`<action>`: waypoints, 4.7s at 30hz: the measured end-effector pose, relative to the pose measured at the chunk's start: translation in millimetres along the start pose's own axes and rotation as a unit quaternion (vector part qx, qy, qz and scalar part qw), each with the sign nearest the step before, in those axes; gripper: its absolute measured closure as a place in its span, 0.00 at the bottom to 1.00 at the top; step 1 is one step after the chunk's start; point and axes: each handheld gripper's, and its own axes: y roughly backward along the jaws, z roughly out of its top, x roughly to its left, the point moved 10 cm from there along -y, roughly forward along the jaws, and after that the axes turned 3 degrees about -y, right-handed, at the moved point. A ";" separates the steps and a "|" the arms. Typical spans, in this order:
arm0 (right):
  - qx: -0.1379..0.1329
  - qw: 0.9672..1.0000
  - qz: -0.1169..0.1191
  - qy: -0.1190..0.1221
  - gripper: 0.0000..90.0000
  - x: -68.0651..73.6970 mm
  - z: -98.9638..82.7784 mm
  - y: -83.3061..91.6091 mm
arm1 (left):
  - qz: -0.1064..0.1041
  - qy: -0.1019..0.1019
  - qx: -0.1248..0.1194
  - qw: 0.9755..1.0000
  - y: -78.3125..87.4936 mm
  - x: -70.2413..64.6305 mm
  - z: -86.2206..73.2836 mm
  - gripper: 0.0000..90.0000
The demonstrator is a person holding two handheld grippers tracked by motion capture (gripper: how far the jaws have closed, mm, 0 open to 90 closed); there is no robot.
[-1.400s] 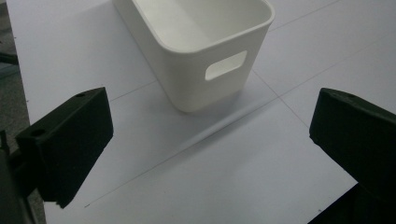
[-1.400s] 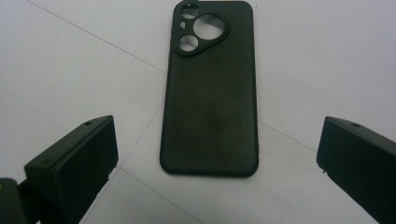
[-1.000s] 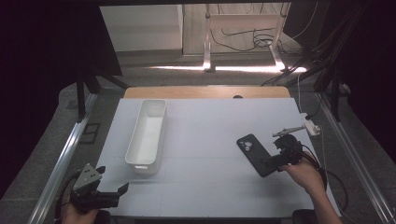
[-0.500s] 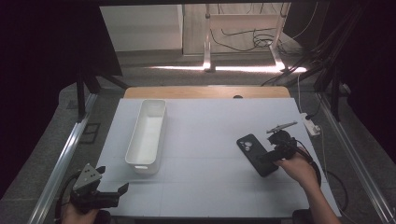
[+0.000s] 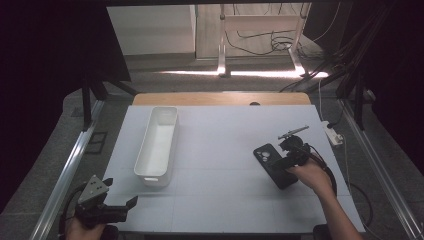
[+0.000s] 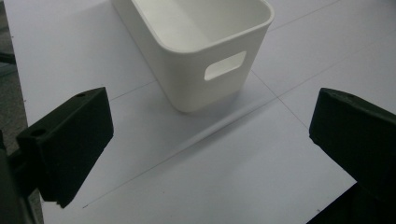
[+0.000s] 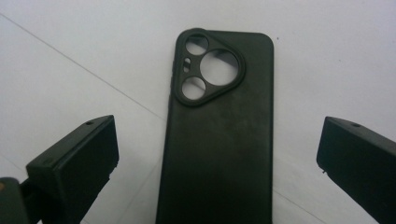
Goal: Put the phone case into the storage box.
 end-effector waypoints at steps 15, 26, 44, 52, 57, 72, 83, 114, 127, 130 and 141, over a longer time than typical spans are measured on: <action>0.016 1.000 -0.001 0.006 0.00 -1.6 -7.0 -15.2 | -0.003 0.001 0.000 1.000 0.2 -0.1 0.0 0.00; 0.042 0.999 -0.007 0.020 0.00 -3.0 -27.1 -38.1 | -0.005 0.000 -0.001 1.000 0.2 -0.5 0.1 0.00; 0.060 0.998 -0.015 0.025 0.02 -4.2 -36.1 -45.9 | -0.005 -0.001 -0.005 1.000 1.1 -0.5 0.8 0.01; 0.076 0.997 -0.016 0.024 0.15 -2.5 -36.8 -39.3 | -0.013 -0.011 -0.001 1.000 0.4 -3.2 0.7 0.02; 0.072 0.997 -0.015 0.026 0.15 -2.8 -37.1 -38.3 | -0.010 -0.018 0.006 1.000 -1.0 -4.3 0.5 0.03; 0.037 0.999 0.005 0.028 0.16 8.1 -31.2 -22.3 | -0.019 -0.016 0.002 1.000 -0.6 -5.9 2.4 0.01; -0.006 0.999 0.031 0.038 0.16 19.6 -24.5 -2.1 | -0.057 -0.013 -0.014 0.998 -1.1 -17.2 11.8 0.00; -0.099 0.984 0.125 0.075 0.16 64.1 -11.9 36.0 | -0.138 -0.062 -0.040 0.988 -30.0 -48.9 71.8 0.00; -0.118 0.979 0.142 0.089 0.16 73.8 -8.0 44.6 | -0.181 -0.069 -0.061 0.979 -49.1 -59.6 102.4 0.00; -0.122 0.978 0.143 0.091 0.16 74.5 -6.9 46.4 | -0.185 -0.078 -0.062 0.978 -53.0 -61.1 107.1 0.00; -0.128 0.975 0.151 0.100 0.16 82.5 -4.5 48.7 | -0.199 -0.105 -0.063 0.972 -74.4 -72.5 128.9 0.00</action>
